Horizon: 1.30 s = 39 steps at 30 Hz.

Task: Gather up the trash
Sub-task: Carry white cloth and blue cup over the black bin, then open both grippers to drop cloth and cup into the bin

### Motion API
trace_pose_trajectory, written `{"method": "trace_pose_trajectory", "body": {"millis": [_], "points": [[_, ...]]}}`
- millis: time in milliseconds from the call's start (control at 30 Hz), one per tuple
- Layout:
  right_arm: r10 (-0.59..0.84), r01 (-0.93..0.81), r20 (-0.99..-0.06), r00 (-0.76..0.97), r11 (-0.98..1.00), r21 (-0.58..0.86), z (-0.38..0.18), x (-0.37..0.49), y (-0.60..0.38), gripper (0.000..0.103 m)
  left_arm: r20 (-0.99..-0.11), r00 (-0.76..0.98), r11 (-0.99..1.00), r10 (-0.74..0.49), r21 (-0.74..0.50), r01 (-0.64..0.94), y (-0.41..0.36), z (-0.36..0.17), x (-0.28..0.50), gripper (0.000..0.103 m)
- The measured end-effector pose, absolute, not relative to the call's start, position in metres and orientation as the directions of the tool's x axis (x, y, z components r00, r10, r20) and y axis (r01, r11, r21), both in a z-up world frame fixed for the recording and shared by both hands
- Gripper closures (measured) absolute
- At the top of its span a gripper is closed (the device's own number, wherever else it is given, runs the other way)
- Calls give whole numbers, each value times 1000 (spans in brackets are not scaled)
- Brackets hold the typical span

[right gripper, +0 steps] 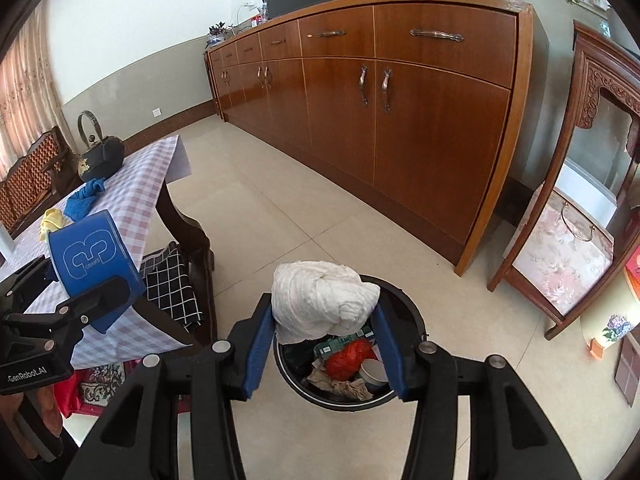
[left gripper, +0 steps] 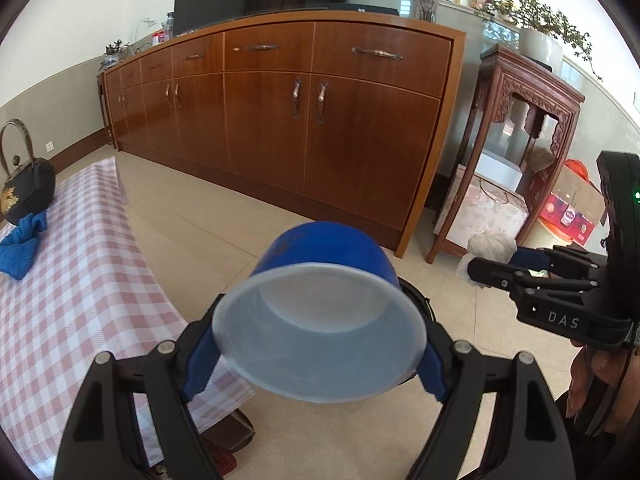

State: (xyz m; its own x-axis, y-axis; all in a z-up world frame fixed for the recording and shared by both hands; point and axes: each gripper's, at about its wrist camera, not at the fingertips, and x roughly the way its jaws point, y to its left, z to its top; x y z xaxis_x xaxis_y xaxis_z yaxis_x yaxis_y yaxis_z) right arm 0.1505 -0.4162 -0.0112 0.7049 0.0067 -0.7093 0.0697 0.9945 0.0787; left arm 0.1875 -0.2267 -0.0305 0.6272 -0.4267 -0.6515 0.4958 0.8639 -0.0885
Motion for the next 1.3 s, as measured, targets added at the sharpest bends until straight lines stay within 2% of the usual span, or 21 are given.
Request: {"method": "trace_pose_trajectory", "body": {"millis": [200,433,633,667,700,733,767,833,967,1300], "points": [[-10,60,-763,647,997,38,-49,159,-442,52,-704,562,835,-434,-80,545,-265,-64,202,21],[-9,25,-821,571,1000,7,-94,166,-464,52,-770,458,811,-444,-128,571,-294,-99,220,21],[16,-79,-855,519,996,-29,-140,188,-462,51,-845,345,809,-409,-161,565,-321,-146,245,18],[3,-107,-861,509,993,-60,-153,193,-458,44,-846,355,821,-398,-157,549,-320,-153,249,17],[-14,-120,-867,498,989,-85,-165,197,-456,35,-851,353,832,-388,-160,531,-318,-160,253,11],[-30,-124,-872,489,987,-103,-175,200,-456,14,-859,348,846,-376,-164,508,-314,-165,255,5],[-38,-130,-882,469,985,-112,-186,203,-456,6,-861,355,858,-365,-163,487,-310,-167,257,4],[-64,-120,-895,441,984,-129,-196,208,-459,6,-860,380,875,-341,-142,463,-302,-168,255,3],[-80,-82,-894,441,988,-129,-195,209,-468,0,-865,396,880,-309,-102,465,-298,-168,250,2],[-91,57,-887,452,996,-73,-183,209,-489,0,-864,403,879,-303,-90,469,-294,-163,244,1]]}}
